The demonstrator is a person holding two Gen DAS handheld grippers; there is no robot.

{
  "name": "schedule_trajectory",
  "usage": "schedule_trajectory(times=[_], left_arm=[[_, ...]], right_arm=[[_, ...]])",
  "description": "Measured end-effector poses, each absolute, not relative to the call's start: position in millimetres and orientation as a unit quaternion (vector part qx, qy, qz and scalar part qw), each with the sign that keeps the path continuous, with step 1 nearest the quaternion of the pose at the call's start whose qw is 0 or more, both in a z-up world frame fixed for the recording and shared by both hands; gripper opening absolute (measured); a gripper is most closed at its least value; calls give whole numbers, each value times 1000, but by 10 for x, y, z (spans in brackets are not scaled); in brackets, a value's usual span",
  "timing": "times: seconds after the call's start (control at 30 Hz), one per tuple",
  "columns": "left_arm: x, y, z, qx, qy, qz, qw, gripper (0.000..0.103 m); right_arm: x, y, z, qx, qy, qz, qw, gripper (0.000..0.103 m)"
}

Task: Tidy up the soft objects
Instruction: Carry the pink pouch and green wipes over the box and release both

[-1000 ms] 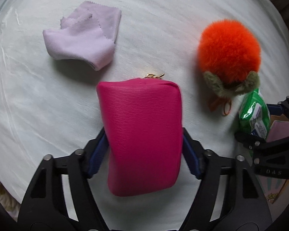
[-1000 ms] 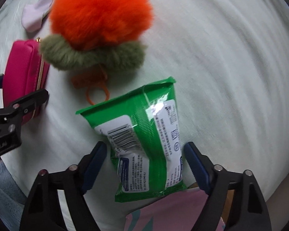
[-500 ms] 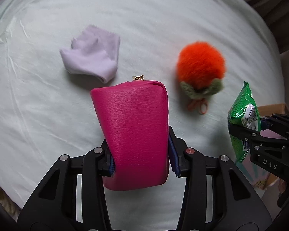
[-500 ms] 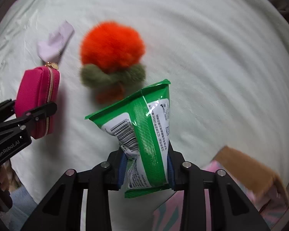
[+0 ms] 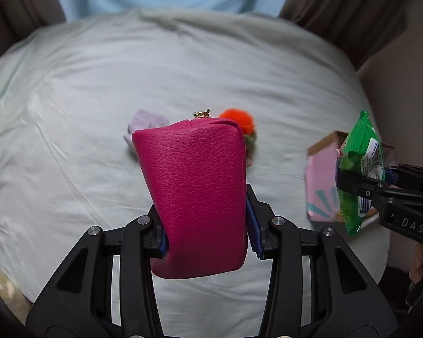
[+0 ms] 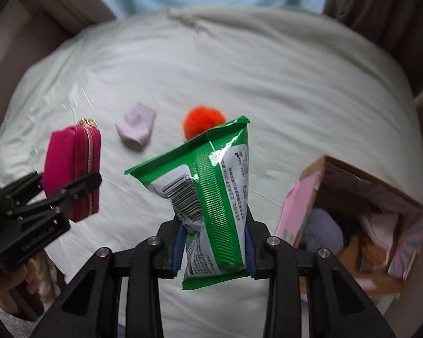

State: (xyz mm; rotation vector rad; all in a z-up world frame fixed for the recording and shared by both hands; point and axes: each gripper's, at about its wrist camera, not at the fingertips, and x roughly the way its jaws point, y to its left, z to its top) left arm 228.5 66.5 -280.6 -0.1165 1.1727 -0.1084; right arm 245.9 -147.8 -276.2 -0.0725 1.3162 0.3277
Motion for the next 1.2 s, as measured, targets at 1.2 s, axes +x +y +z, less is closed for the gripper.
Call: schedule_trajectory(times=[1.2], left_arm=[[2013, -2437, -1992, 13, 504, -192, 842, 39]], right_arm=[[1515, -4215, -1683, 103, 530, 28, 841, 32]])
